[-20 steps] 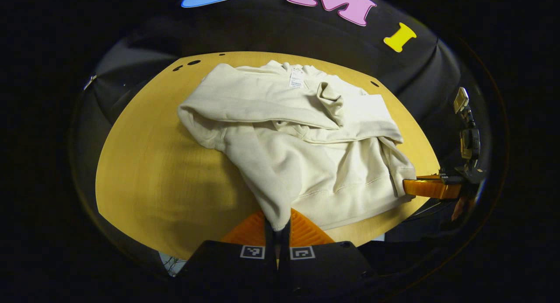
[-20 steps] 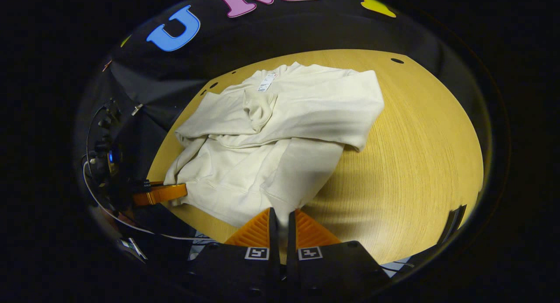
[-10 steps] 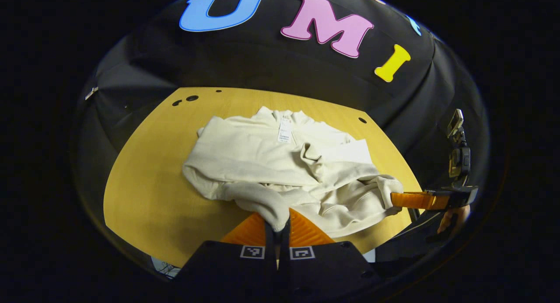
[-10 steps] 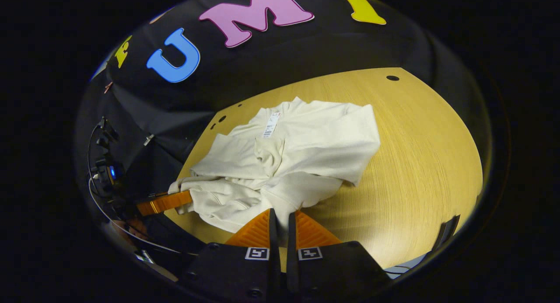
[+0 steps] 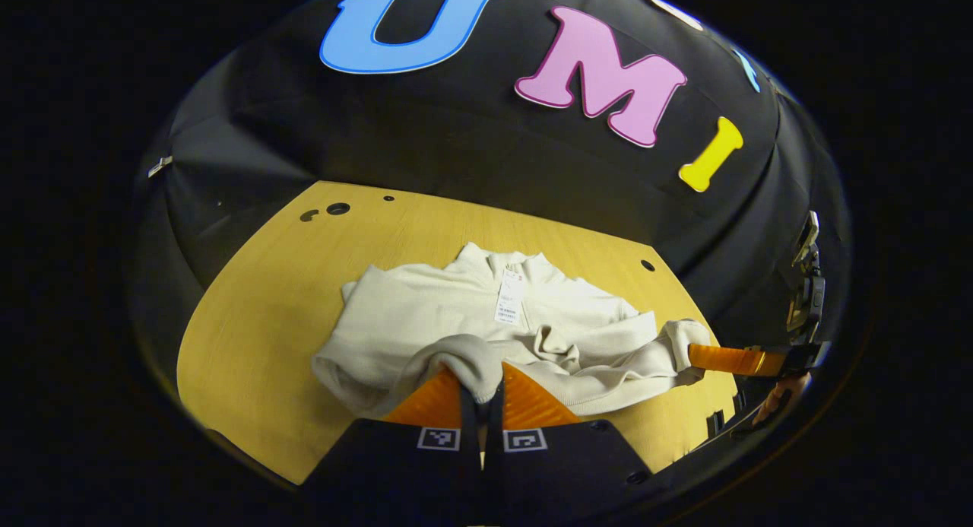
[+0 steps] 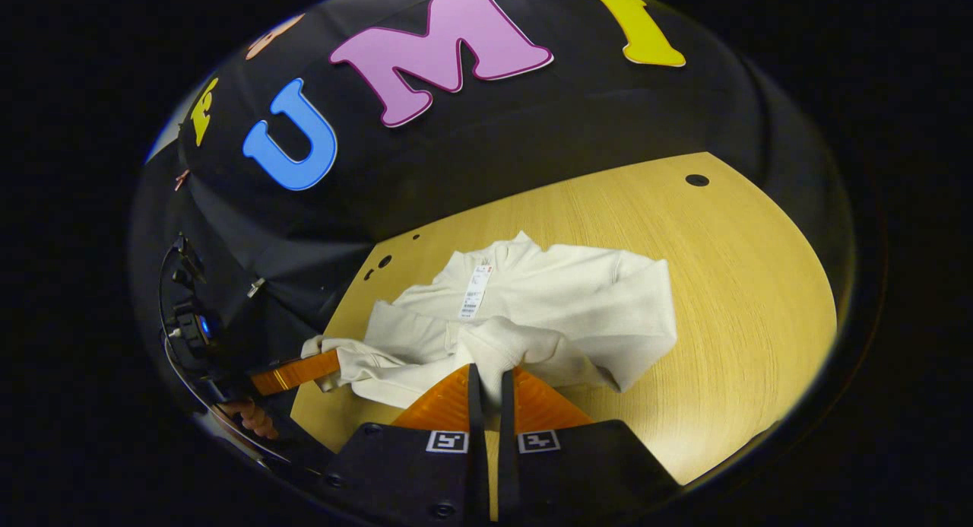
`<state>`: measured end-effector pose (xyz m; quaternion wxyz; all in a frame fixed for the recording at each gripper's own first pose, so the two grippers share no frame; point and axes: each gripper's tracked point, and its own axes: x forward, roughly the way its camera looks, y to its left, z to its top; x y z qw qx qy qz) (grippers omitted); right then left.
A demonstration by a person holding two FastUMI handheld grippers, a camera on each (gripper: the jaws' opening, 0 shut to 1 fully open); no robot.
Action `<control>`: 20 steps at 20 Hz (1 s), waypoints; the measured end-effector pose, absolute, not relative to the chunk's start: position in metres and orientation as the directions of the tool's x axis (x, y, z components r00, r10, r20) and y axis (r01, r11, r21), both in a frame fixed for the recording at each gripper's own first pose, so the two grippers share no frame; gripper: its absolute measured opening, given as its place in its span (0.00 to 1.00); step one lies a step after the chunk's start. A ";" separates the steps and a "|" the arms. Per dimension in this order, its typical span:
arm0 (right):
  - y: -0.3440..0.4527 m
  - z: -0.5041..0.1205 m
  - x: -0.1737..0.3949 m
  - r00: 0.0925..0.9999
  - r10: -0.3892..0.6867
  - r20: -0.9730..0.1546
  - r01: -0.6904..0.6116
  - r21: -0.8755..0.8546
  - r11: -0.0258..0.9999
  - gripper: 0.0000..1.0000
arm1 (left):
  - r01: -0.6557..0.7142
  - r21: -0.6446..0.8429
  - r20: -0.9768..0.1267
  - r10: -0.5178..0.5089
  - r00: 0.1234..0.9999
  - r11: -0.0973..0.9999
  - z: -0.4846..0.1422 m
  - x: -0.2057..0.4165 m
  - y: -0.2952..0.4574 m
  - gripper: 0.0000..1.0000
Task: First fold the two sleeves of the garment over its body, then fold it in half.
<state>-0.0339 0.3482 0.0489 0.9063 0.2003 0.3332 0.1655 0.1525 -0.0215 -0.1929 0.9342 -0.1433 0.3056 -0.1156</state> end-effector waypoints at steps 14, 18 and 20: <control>0.351 -0.012 0.083 0.708 0.374 -0.600 -0.045 0.490 0.871 0.09 | -0.016 -0.353 -0.613 -0.218 0.760 0.936 -0.247 0.281 -0.023 0.06; 0.356 -0.045 0.101 0.678 0.353 -0.644 -0.019 0.465 0.885 0.09 | -0.068 -0.331 -0.670 -0.183 0.720 0.941 -0.280 0.300 -0.021 0.06; 0.355 -0.059 0.106 0.663 0.347 -0.663 -0.014 0.453 0.891 0.09 | -0.074 -0.317 -0.688 -0.176 0.704 0.945 -0.294 0.306 -0.021 0.06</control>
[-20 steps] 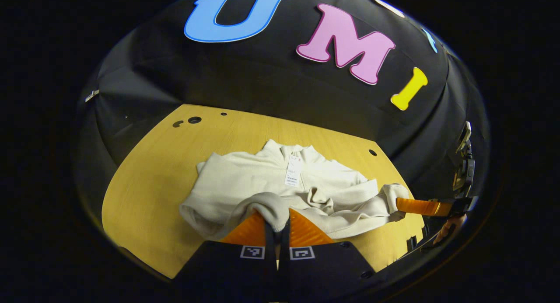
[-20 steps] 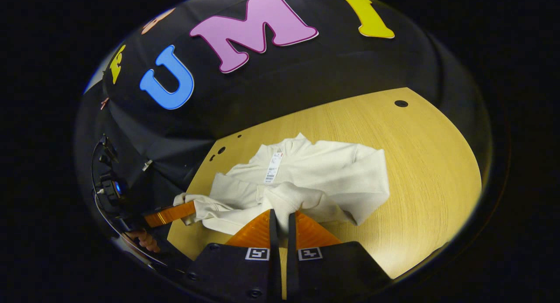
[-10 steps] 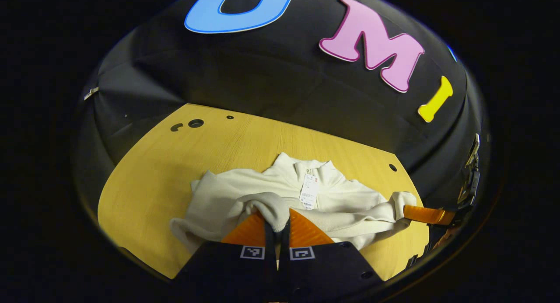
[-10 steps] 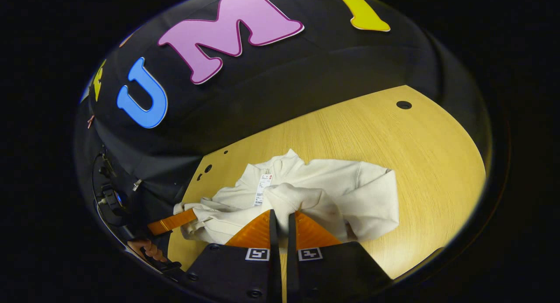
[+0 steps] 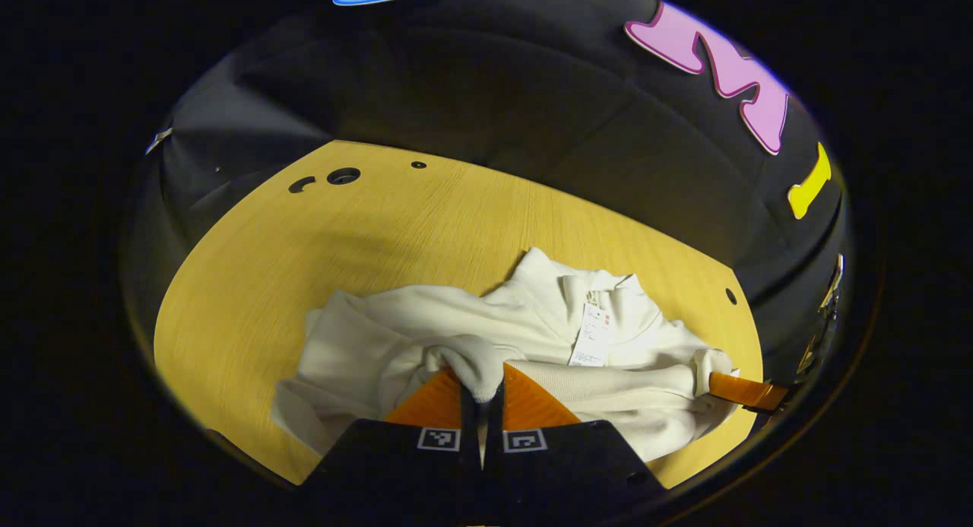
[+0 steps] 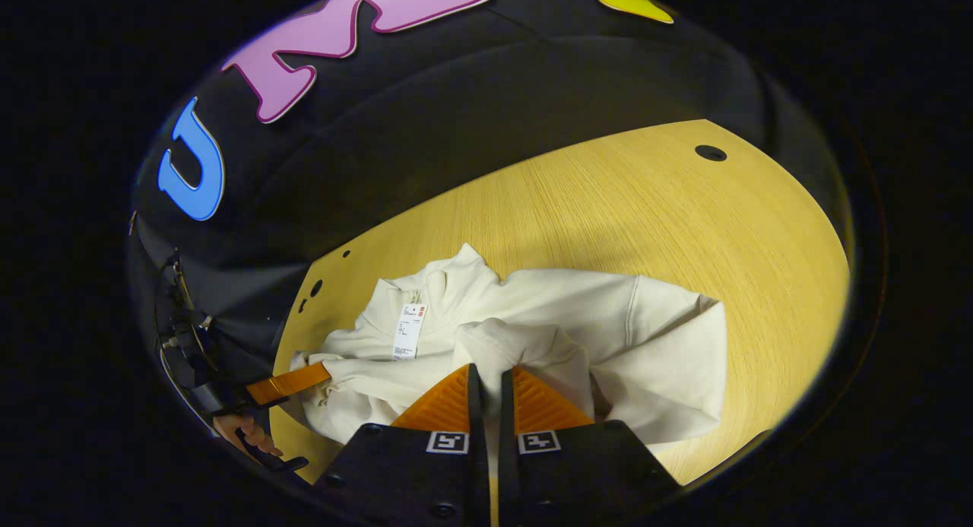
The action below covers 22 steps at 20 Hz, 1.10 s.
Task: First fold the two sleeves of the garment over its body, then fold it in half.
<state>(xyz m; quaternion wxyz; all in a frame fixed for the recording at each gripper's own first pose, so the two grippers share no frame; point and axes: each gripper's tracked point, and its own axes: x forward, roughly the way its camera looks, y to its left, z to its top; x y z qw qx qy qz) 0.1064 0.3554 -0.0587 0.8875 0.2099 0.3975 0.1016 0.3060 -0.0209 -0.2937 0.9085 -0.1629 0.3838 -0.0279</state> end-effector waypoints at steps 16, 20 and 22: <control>0.365 -0.077 0.118 0.611 0.383 -0.693 0.060 0.523 0.850 0.31 | -0.101 -0.279 -0.742 -0.147 0.654 0.955 -0.313 0.313 -0.026 0.26; 0.374 -0.062 0.115 0.621 0.410 -0.668 0.048 0.554 0.831 0.67 | -0.069 -0.287 -0.752 -0.179 0.634 0.956 -0.306 0.304 -0.036 0.49; 0.373 -0.056 0.112 0.627 0.406 -0.664 0.040 0.548 0.835 0.78 | -0.052 -0.282 -0.757 -0.189 0.625 0.958 -0.302 0.298 -0.039 0.63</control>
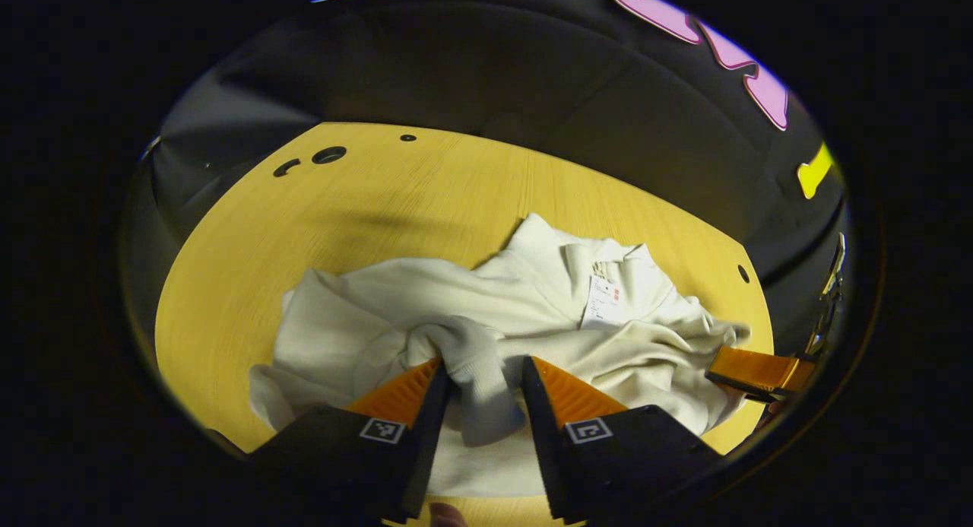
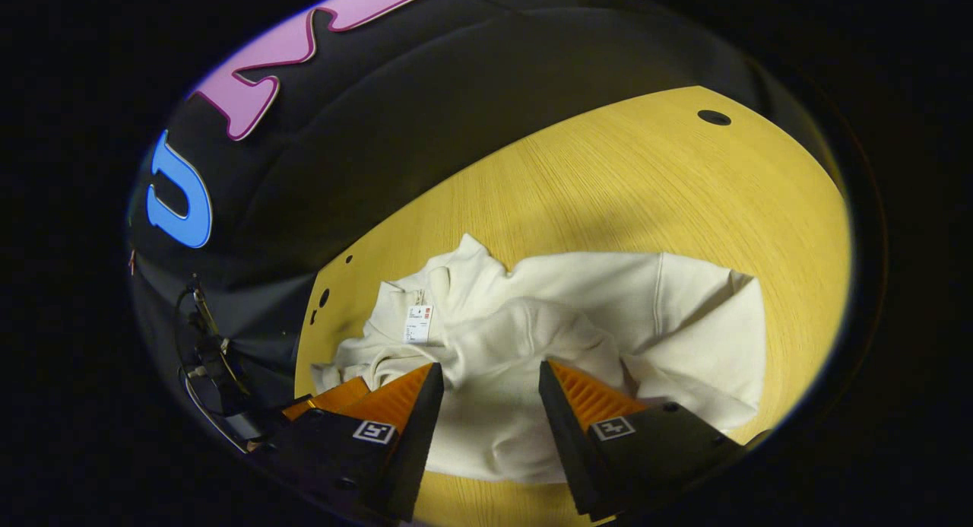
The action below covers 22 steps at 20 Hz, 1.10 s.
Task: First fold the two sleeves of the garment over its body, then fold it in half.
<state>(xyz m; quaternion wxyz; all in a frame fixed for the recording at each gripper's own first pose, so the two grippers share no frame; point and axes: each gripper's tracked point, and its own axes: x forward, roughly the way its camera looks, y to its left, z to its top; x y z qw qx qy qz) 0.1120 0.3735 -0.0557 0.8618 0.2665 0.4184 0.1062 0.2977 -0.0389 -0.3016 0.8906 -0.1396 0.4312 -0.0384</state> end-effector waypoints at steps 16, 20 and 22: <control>0.333 0.069 0.011 0.768 0.413 -0.490 -0.162 0.476 0.865 0.92 | 0.145 -0.279 -0.570 -0.285 0.771 0.949 -0.180 0.161 -0.060 0.80; 0.338 0.089 -0.027 0.777 0.435 -0.455 -0.211 0.463 0.861 0.91 | 0.187 -0.253 -0.566 -0.302 0.767 0.949 -0.172 0.120 -0.068 0.80; 0.342 0.093 -0.045 0.770 0.453 -0.450 -0.229 0.469 0.853 0.91 | 0.194 -0.250 -0.571 -0.306 0.762 0.949 -0.172 0.103 -0.069 0.80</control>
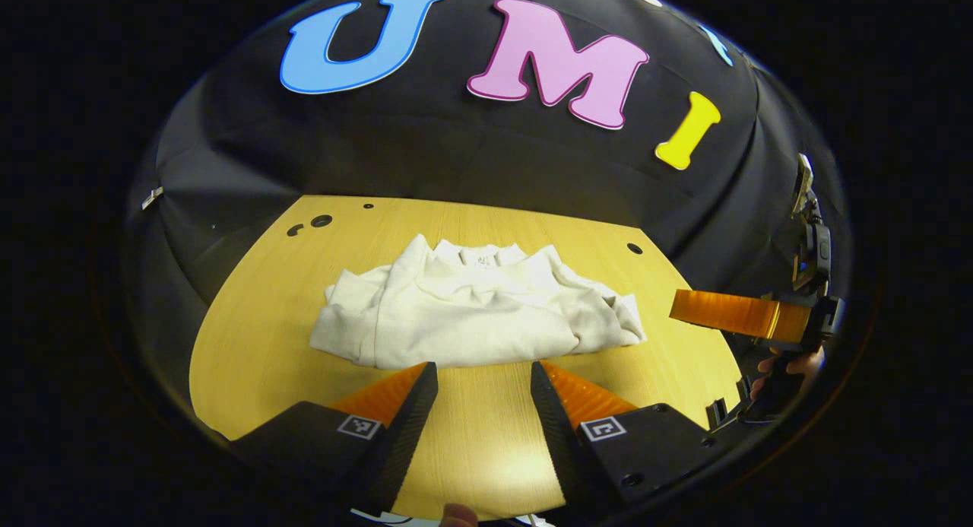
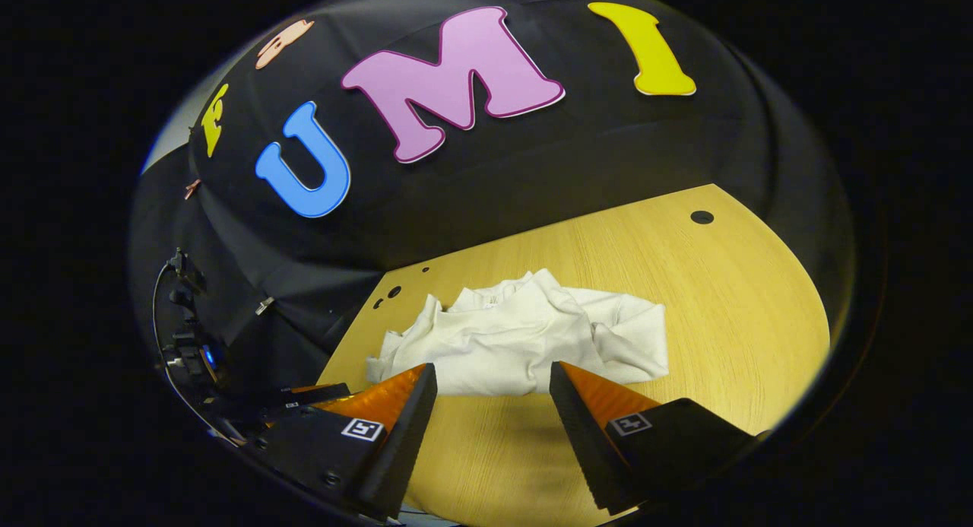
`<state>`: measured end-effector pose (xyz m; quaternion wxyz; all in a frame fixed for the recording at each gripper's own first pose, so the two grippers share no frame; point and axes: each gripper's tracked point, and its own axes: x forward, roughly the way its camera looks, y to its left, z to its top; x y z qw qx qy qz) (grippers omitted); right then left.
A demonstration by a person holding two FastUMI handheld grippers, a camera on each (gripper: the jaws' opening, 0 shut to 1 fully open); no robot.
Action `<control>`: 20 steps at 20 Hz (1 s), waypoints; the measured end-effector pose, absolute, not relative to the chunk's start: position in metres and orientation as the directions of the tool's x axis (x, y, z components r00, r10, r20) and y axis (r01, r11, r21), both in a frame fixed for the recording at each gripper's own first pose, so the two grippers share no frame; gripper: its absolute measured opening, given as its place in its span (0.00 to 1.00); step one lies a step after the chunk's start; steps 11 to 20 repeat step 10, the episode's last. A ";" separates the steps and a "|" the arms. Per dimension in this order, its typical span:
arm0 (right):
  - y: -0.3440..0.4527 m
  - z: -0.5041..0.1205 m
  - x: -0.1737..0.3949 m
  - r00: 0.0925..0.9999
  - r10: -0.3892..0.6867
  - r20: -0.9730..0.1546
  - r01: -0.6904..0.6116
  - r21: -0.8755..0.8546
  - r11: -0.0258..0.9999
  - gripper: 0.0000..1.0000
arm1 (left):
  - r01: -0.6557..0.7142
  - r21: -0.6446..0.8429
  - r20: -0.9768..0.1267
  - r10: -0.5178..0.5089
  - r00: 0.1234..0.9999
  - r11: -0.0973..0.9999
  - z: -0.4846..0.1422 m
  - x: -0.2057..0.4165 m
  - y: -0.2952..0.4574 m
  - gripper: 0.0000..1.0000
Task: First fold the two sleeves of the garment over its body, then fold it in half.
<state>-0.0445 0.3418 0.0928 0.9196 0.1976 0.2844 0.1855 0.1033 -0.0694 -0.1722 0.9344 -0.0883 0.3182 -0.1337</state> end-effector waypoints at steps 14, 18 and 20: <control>0.314 0.086 -0.081 0.769 0.430 -0.474 -0.212 0.445 0.870 0.91 | 0.164 -0.289 -0.568 -0.306 0.764 0.943 -0.164 0.062 -0.073 0.80; 0.314 0.086 -0.081 0.769 0.430 -0.474 -0.212 0.445 0.870 0.91 | 0.164 -0.289 -0.568 -0.306 0.764 0.943 -0.164 0.062 -0.073 0.80; 0.314 0.086 -0.081 0.769 0.430 -0.474 -0.212 0.445 0.870 0.91 | 0.164 -0.289 -0.568 -0.306 0.764 0.943 -0.164 0.062 -0.073 0.80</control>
